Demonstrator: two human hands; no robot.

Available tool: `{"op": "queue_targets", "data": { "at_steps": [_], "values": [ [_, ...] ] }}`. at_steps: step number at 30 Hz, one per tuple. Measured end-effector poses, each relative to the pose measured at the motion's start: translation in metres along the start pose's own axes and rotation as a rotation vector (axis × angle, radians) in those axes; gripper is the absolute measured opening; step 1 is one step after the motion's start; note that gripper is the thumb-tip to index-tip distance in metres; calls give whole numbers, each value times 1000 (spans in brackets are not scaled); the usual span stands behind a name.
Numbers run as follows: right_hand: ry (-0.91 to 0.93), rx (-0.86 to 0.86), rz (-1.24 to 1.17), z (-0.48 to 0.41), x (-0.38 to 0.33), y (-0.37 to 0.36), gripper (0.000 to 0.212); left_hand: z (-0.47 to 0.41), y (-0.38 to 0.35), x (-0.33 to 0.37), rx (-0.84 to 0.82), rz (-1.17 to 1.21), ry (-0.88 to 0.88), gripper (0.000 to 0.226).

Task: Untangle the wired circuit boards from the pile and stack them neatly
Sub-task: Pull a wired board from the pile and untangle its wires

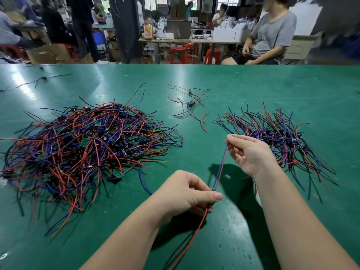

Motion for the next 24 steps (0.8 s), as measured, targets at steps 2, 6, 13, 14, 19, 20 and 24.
{"op": "queue_targets", "data": {
  "at_steps": [2,6,13,14,19,20,24],
  "values": [
    [9,14,-35,0,-1,1,6,0,4,2,5,18,-7,19],
    [113,143,84,1,1,2,19,-2,7,7,98,65,-102,22],
    [329,-33,666,24,24,-20,22,-15,19,-3,468,61,-208,19],
    [337,-78,755,28,30,-26,25,-16,21,-5,492,-11,-217,18],
    [432,-44,1034,32,42,-35,15,-20,21,-13,476,-307,-248,12],
    [431,-47,1026,32,42,-34,13,-20,21,-13,473,-320,-259,13],
    [406,-45,1124,33,44,-34,11,-19,18,-8,454,-235,-281,19]
  ]
}}
Point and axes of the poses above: each hand's wrist, its own z-axis away from the middle knuckle, its own y-axis out of the back of the hand, x = y × z, the point moved 1 cm from there along -z, towards the middle knuckle, and after that the axes turned 12 degrees about -y, right-handed, at the moved point
